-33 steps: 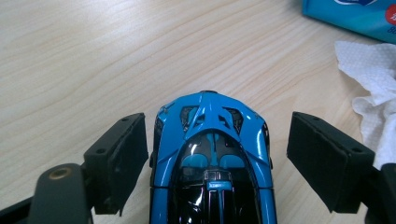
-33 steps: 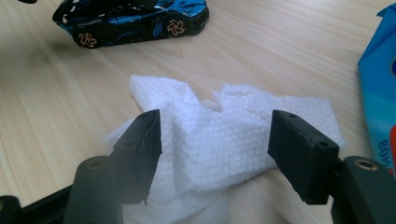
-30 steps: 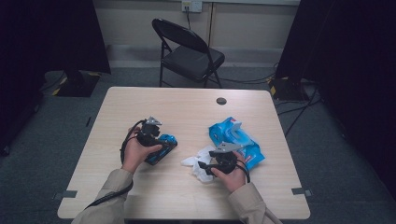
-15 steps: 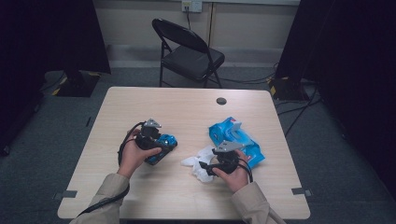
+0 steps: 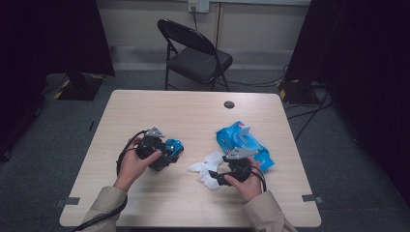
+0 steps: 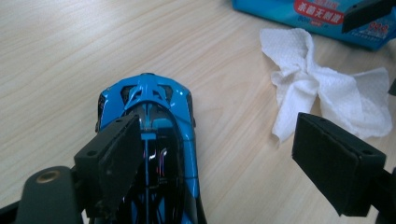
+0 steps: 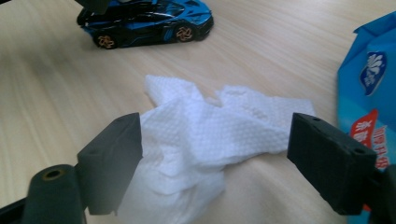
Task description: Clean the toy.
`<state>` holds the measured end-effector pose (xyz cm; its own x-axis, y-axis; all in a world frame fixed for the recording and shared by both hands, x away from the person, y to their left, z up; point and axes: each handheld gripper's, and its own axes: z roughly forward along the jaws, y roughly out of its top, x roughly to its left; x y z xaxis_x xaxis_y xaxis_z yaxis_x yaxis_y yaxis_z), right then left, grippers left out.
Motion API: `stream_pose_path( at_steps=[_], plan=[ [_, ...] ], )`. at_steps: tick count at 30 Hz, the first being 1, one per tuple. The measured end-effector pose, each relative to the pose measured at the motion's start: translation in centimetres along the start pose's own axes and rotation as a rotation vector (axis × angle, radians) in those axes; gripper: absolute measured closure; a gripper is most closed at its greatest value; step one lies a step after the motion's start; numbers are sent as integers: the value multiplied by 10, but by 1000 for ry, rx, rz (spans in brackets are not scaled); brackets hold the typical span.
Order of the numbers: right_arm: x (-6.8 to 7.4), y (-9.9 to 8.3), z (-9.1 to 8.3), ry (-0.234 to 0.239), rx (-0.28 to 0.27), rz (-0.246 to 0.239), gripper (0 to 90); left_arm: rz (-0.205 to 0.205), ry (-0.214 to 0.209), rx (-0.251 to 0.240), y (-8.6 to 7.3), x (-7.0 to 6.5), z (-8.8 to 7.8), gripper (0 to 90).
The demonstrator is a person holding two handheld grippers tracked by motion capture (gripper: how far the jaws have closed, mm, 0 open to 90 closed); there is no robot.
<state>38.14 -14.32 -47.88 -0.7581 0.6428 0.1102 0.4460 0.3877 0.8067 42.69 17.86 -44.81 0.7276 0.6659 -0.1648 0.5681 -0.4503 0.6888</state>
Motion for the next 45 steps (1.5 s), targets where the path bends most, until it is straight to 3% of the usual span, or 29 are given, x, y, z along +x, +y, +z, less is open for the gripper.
stream_pose_path(
  at_steps=[3,12,26,30,45],
  plan=[
    [1,-1,-3,40,23,-7,158,3,-7,0,-3,-1,-3,160],
    [1,-3,-13,72,52,-27,164,-13,-22,1,-15,-4,-13,160],
    [1,-15,-31,111,61,-25,189,0,-54,-26,-32,-10,-24,160],
    [3,-20,-35,110,73,-42,190,7,-55,-25,-37,-11,-27,160],
    [-2,-32,-50,129,78,-31,200,20,-59,-40,-50,-13,-39,160]
  ],
)
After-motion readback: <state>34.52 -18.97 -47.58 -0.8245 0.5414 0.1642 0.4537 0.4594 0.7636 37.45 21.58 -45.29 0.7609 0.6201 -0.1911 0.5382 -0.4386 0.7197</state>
